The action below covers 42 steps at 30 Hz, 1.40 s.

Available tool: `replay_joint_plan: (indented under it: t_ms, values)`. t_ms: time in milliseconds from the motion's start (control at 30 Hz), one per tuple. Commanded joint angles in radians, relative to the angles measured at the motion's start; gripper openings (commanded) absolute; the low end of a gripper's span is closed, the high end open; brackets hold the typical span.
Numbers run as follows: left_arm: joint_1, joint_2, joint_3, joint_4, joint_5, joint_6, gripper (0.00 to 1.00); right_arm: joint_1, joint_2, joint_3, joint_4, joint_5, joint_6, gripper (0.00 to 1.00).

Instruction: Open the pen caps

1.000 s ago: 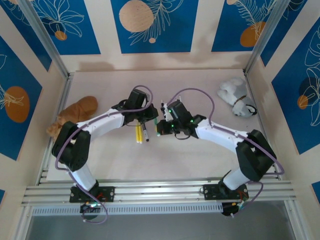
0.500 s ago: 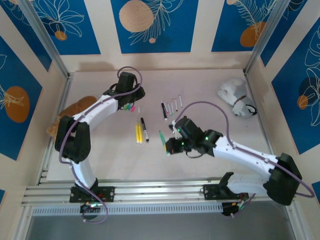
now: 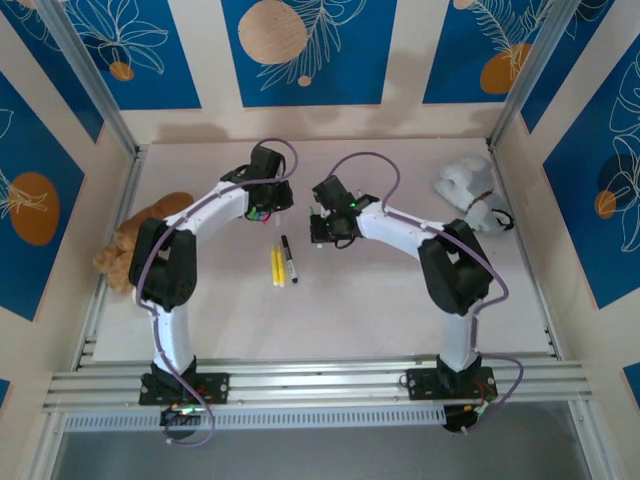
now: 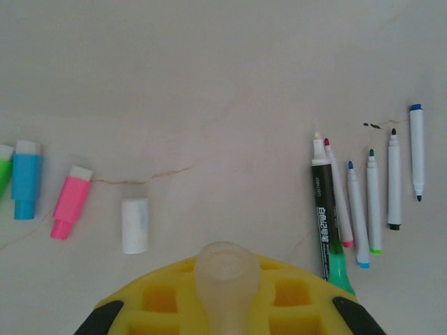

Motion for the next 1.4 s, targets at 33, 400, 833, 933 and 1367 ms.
replay_joint_plan:
  t_ms: [33,400,833,933,1367]
  values:
    - [0.002,0.076,0.062,-0.052,-0.001,0.035,0.0,-0.02,0.093,0.081,-0.056,0.023,-0.021,0.0]
    - [0.001,0.249,0.184,-0.11,-0.034,0.044,0.0,-0.05,0.144,0.085,-0.051,0.019,-0.01,0.0]
    - [0.0,0.302,0.224,-0.188,-0.108,0.065,0.14,-0.049,0.107,0.073,-0.064,-0.001,-0.017,0.27]
    - [0.0,0.303,0.225,-0.195,-0.118,0.07,0.2,-0.048,0.091,0.064,-0.065,0.002,-0.019,0.28]
    - [0.0,0.278,0.239,-0.228,-0.133,0.082,0.23,-0.047,0.002,0.016,-0.063,-0.011,-0.017,0.29]
